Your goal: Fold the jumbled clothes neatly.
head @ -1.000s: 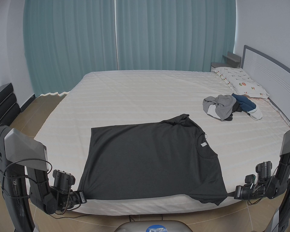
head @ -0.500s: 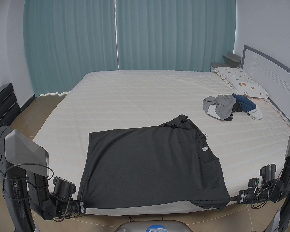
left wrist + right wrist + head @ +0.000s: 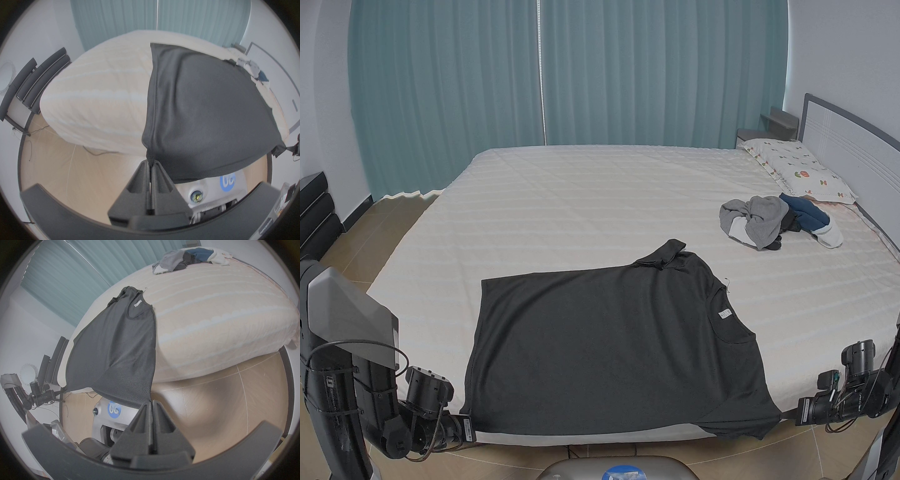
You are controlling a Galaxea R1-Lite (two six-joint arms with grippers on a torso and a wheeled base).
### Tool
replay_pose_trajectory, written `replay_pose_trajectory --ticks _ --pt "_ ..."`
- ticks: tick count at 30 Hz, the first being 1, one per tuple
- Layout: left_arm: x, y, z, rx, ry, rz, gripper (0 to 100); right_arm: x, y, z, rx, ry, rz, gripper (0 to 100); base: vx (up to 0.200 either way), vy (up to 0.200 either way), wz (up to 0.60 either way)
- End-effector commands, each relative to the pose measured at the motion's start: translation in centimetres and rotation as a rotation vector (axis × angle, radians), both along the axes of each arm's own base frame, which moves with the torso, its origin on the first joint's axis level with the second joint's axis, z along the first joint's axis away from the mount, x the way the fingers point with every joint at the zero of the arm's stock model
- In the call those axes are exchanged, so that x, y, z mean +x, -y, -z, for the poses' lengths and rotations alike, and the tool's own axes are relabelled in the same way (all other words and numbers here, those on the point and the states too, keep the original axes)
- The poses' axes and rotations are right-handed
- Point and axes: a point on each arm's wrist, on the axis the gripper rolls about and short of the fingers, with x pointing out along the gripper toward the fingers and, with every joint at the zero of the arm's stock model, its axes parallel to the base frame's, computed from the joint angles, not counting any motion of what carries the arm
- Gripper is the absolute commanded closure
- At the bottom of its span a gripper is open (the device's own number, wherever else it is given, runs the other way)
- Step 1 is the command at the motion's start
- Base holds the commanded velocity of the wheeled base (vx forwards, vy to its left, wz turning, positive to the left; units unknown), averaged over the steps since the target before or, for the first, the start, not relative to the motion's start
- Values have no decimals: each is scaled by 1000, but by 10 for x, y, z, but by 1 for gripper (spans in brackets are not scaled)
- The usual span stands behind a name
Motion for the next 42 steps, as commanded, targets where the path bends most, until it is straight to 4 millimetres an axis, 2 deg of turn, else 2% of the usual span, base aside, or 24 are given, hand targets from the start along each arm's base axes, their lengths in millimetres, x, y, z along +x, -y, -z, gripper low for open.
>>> replay_pose_trajectory --ticks 1,5,10,18,20,27,33,38,42 --pt "9 -1 -9 -24 95 -18 100 0 0 -8 3 53 0 100 0 0 0" --pt "29 -6 -24 -59 256 -64 100 17 1 -15 0 147 2 100 0 0 0" --pt "48 -8 -38 -94 369 -94 100 35 -4 -26 46 214 38 100 0 0 0" --pt "63 -6 -44 -111 430 -101 100 56 -6 -35 65 281 48 100 0 0 0" --pt "68 -6 -50 -121 470 -110 100 62 -6 -42 85 311 68 100 0 0 0" --pt "69 -10 -59 -123 504 -125 100 55 -16 -54 105 340 40 100 0 0 0" --pt "66 -13 -69 -120 536 -127 100 46 -22 -56 104 330 14 100 0 0 0" --pt "64 -12 -70 -123 537 -121 100 48 -22 -58 104 344 15 100 0 0 0" --pt "75 -8 -61 -125 522 -109 100 64 -21 -61 102 366 20 100 0 0 0"
